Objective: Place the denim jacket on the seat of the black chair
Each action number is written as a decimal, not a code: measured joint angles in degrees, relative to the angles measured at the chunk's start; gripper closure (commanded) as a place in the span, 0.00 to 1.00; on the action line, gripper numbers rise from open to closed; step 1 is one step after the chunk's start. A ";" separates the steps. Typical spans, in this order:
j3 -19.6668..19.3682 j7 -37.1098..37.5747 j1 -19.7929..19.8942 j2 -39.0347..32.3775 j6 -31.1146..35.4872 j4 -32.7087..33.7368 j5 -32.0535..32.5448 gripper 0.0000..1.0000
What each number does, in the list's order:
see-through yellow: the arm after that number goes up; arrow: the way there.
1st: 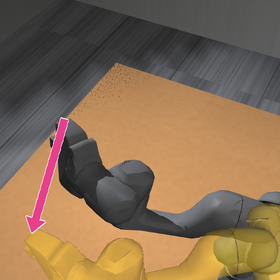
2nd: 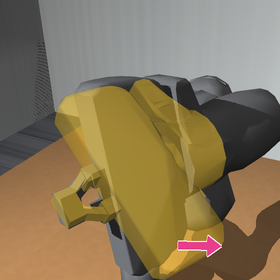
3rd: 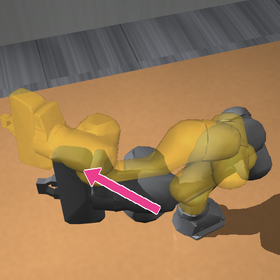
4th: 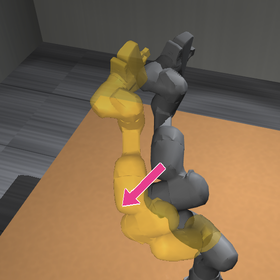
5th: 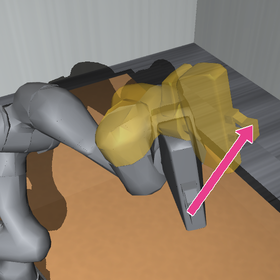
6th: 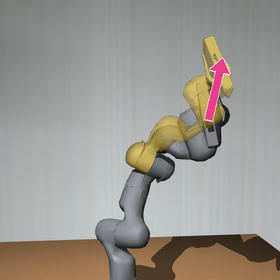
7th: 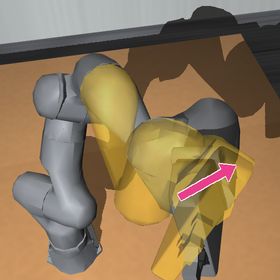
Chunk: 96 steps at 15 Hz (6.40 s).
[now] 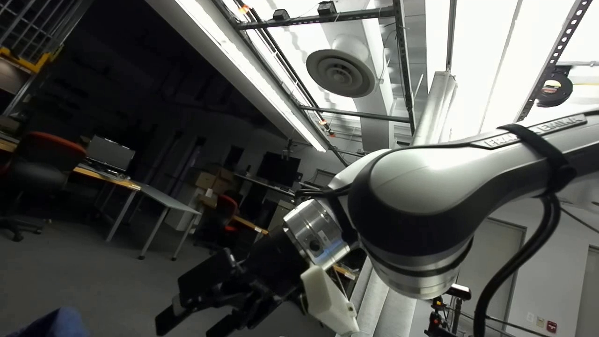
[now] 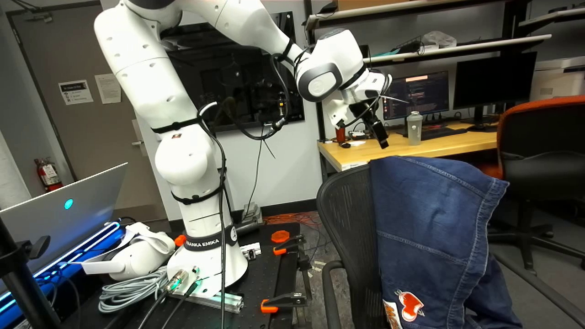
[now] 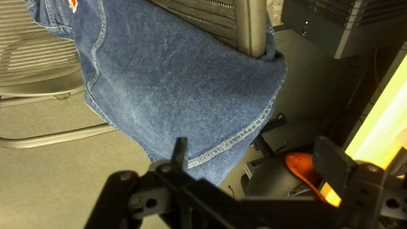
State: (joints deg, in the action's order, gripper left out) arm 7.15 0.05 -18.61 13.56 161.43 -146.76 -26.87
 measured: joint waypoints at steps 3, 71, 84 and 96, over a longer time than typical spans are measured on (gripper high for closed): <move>0.55 2.12 -0.24 -4.19 3.34 1.42 -0.22 0.00; 3.28 -1.86 10.59 -11.83 -29.84 6.90 -3.15 0.00; 3.05 -3.27 10.03 -17.66 -20.38 8.90 15.68 0.00; 4.37 -5.58 9.16 -24.15 0.24 10.23 18.14 0.65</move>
State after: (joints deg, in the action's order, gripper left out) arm 11.52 -5.53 -9.45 -10.58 161.67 -136.54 -8.73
